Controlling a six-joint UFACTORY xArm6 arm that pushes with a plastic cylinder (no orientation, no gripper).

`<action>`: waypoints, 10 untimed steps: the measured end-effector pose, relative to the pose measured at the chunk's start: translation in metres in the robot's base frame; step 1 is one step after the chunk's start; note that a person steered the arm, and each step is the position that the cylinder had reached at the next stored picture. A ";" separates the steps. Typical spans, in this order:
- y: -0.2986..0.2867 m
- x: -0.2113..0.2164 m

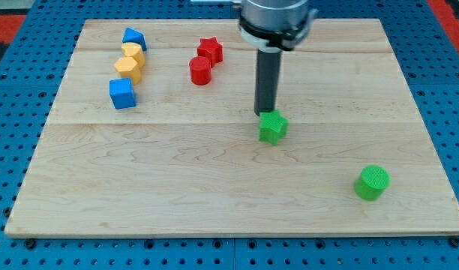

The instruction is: Keep the green star vertically above the green circle

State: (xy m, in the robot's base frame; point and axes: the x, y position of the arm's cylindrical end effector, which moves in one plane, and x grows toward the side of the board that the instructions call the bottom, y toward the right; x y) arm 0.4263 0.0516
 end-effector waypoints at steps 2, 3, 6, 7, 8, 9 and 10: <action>-0.029 0.034; 0.024 0.042; 0.043 0.029; 0.070 0.062; 0.078 0.062; 0.089 0.062; 0.095 0.062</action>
